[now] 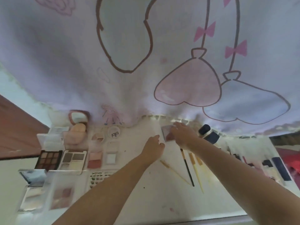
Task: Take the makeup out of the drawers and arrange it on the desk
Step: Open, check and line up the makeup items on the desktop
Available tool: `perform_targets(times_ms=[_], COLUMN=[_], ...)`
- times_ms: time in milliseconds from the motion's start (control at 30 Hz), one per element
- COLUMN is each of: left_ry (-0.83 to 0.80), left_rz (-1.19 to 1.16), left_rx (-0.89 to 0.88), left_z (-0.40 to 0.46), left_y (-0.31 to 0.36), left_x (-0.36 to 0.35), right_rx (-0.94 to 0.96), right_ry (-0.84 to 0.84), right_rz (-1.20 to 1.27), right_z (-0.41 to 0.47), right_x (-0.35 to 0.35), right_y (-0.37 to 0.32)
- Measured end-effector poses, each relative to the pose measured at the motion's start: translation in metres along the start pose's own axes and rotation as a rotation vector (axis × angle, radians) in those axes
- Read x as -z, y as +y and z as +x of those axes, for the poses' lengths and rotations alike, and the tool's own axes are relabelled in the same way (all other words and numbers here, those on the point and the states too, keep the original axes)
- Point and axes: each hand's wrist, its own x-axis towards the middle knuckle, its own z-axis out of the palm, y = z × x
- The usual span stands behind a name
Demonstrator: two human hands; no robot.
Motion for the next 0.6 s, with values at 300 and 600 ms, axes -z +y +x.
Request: perform_targets(times_ms=[300, 600], left_ry=[0.123, -0.309], left_rz=[-0.752, -1.509], left_rx=[0.257, 0.043], left_z=[0.007, -0.046], left_y=[0.014, -0.025], left_x=[-0.007, 0.022], right_rx=[0.352, 0.387], right_ry=[-0.029, -0.090], right_rz=[-0.062, 0.704], right_z=[0.031, -0.018], right_x=[0.003, 0.051], right_y=[0.009, -0.036])
